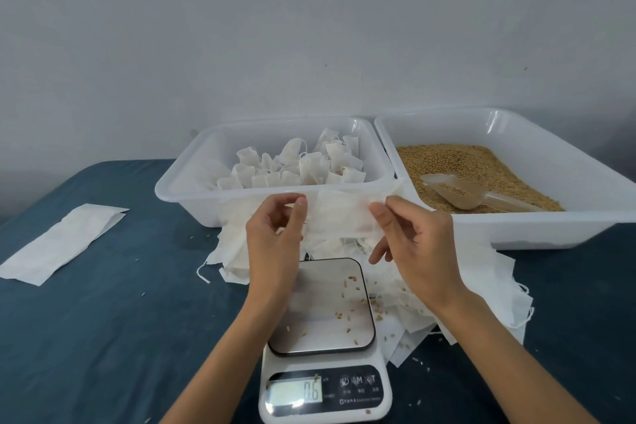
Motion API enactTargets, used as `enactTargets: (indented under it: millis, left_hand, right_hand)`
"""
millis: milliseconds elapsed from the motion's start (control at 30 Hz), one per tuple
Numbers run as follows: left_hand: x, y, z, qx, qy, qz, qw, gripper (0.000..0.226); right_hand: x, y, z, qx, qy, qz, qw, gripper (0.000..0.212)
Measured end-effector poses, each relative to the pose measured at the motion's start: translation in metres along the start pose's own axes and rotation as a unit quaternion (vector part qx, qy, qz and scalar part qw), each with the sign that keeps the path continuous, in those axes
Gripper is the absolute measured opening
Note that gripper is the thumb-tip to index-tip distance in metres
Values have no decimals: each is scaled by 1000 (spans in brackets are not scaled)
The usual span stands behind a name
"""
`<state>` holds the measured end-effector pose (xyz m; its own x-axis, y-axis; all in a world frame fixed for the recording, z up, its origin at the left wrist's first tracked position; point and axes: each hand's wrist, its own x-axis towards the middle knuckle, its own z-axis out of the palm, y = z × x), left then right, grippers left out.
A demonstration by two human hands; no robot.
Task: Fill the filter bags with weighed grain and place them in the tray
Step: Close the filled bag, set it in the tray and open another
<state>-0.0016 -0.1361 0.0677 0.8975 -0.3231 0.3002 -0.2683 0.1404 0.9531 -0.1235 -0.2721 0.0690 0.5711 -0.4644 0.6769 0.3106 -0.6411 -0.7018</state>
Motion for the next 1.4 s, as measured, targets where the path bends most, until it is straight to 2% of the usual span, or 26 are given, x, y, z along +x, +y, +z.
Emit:
enactTargets:
  millis: [33, 100, 200, 267, 367, 433, 533, 667, 767, 833, 900, 967, 1000, 1100, 1133, 1200, 1267, 1400]
  left_hand:
    - [-1, 2, -1, 18, -9, 38, 999, 4]
    - [-6, 6, -2, 70, -79, 99, 989, 31]
    - [-13, 4, 0, 158, -202, 132, 958, 74]
    - [-16, 1, 3, 205, -224, 145, 942, 83]
    - [-18, 2, 6, 233, -230, 120, 937, 77]
    - [-18, 5, 7, 230, -248, 124, 933, 62]
    - [-24, 10, 8, 179, -264, 128, 939, 30]
    - [-27, 15, 6, 82, -292, 66, 951, 21]
    - [-25, 15, 5, 21, -284, 41, 958, 21]
    - [-24, 14, 2, -6, -267, 17, 964, 22]
    - [-22, 9, -5, -12, -262, 2, 965, 25]
    - [-20, 7, -11, -23, -262, -3, 965, 22]
    - [-19, 6, -13, -34, -262, -9, 964, 23]
    - [-17, 6, -13, -66, -265, -19, 962, 27]
    - [-17, 6, -13, -72, -265, -19, 961, 28]
    - [-17, 5, -12, -82, -268, -25, 960, 26]
    - [-17, 5, -13, -85, -278, -33, 956, 24]
    - [-18, 5, -14, -68, -281, -36, 957, 31]
  right_hand:
    - [1, -1, -1, -4, 5, 5, 1000, 29]
    - [2, -1, -4, -2, 7, 24, 1000, 19]
    - [3, 0, -5, 9, 5, 41, 999, 32]
    - [3, -3, -4, 33, -4, 46, 998, 31]
    - [3, -9, -6, 45, -34, 53, 997, 31]
    - [4, -14, -8, 40, -75, 54, 995, 38]
    - [11, -29, -11, 32, -140, 49, 988, 57]
    - [26, -51, -19, 2, -200, 42, 979, 81]
    - [37, -61, -28, 10, -181, 15, 983, 74]
    - [47, -54, -44, 10, -112, 26, 993, 60]
    - [60, -31, -70, -69, -43, 46, 996, 36]
    - [76, 4, -105, -211, -32, 93, 972, 13]
    - [83, 22, -122, -294, -59, 137, 944, 14]
    - [92, 66, -158, -450, -178, 270, 832, 46]
    - [92, 74, -163, -471, -208, 298, 804, 52]
    - [94, 86, -168, -487, -234, 322, 778, 53]
    - [96, 93, -167, -510, -242, 316, 763, 45]
    - [100, 101, -162, -565, -287, 309, 709, 26]
